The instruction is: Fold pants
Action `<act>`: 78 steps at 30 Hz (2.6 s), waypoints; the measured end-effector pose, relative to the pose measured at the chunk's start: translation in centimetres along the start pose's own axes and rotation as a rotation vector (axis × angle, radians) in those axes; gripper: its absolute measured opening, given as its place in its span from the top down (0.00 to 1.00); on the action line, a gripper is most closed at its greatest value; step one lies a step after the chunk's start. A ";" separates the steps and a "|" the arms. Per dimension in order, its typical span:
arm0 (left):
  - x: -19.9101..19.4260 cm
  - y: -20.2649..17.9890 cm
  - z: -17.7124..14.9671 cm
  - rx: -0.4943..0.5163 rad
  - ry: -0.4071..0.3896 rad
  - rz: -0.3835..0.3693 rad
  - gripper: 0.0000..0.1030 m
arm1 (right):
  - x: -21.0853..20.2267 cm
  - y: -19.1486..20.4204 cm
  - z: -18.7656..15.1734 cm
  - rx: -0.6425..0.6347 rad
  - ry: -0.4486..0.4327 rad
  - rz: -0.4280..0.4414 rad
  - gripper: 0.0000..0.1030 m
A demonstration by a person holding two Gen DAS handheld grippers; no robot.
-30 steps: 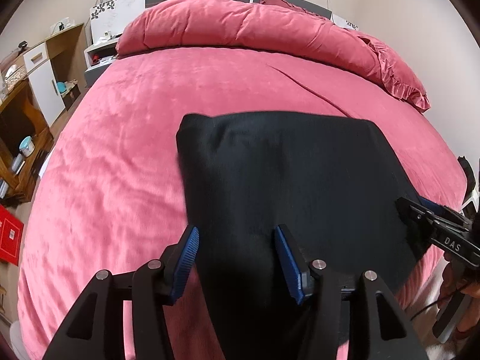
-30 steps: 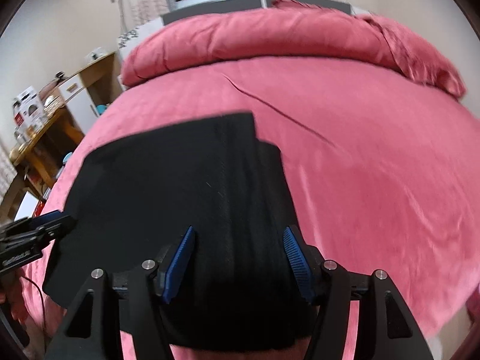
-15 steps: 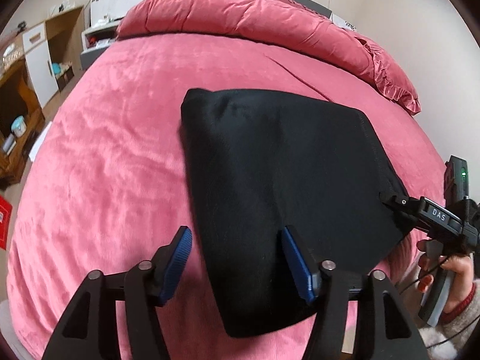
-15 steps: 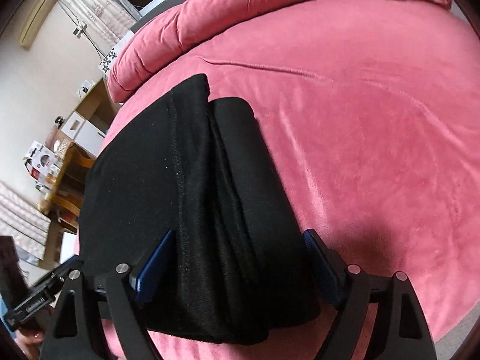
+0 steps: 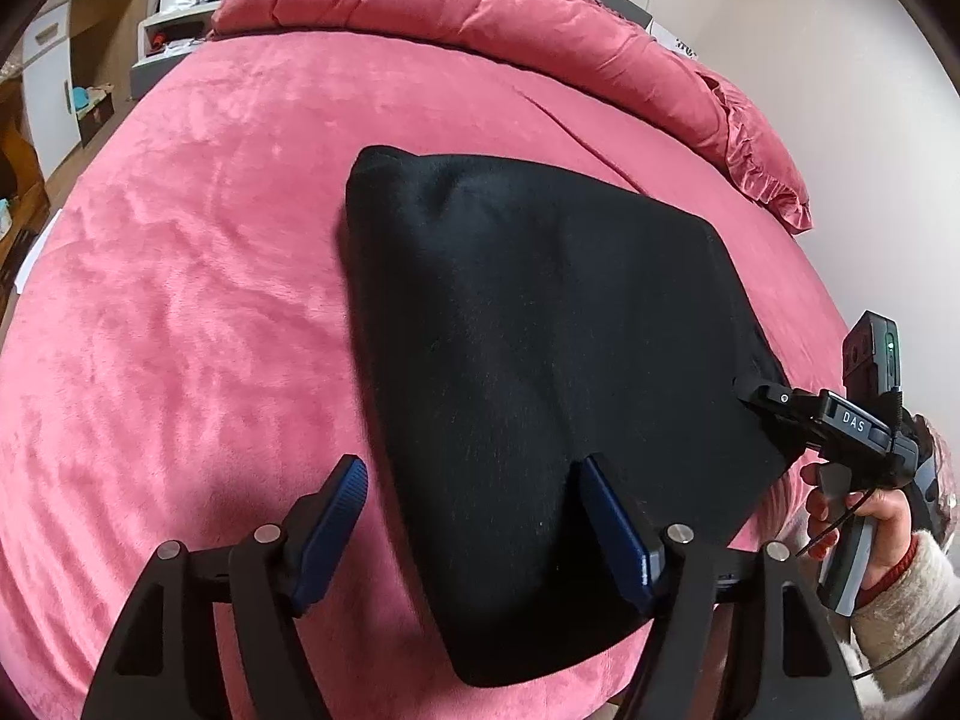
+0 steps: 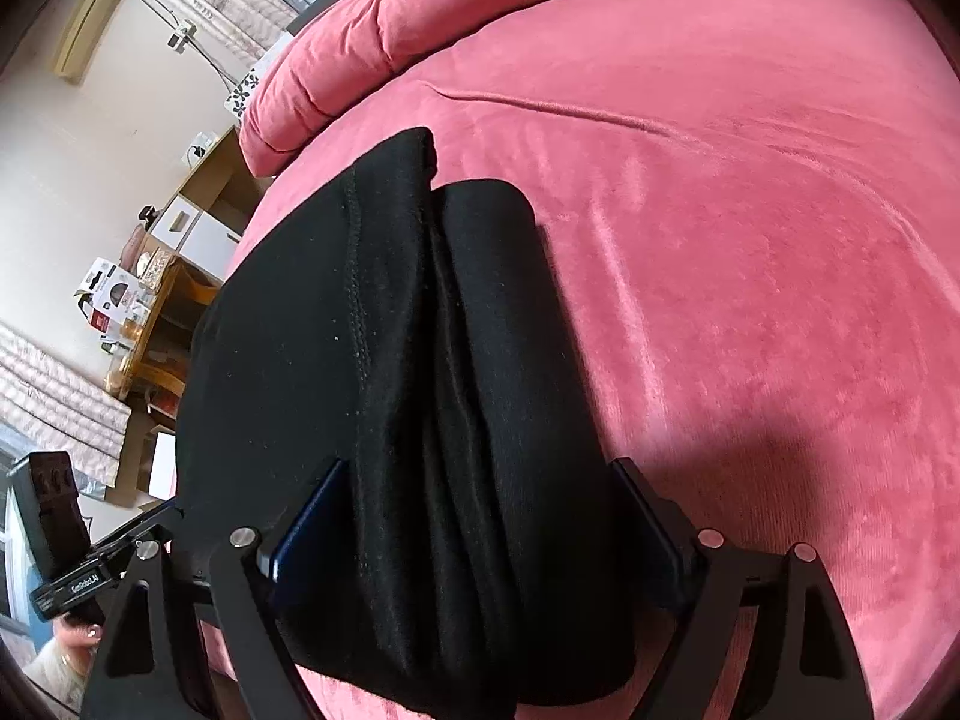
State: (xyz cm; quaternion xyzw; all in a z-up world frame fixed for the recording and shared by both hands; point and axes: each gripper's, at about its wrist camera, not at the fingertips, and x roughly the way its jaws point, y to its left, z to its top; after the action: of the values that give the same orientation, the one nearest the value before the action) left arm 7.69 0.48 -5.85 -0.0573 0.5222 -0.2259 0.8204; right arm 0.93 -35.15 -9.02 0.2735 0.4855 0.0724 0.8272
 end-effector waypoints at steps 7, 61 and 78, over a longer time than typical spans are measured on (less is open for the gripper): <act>1.4 -0.4 1.0 -0.005 0.043 -0.046 0.26 | 1.1 0.4 1.4 -0.009 0.013 0.019 0.18; 5.3 4.3 12.5 0.153 -0.100 0.079 0.39 | 10.0 8.8 12.6 -0.138 -0.126 0.064 0.48; 4.1 5.4 8.8 0.035 -0.148 0.085 0.26 | 9.7 9.6 12.1 -0.169 -0.126 -0.026 0.37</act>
State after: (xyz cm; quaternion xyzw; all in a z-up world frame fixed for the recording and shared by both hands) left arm 18.57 2.27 -7.06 -0.0373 0.4579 -0.1953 0.8665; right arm 17.60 -28.00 -6.87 0.2007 0.4281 0.0850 0.8771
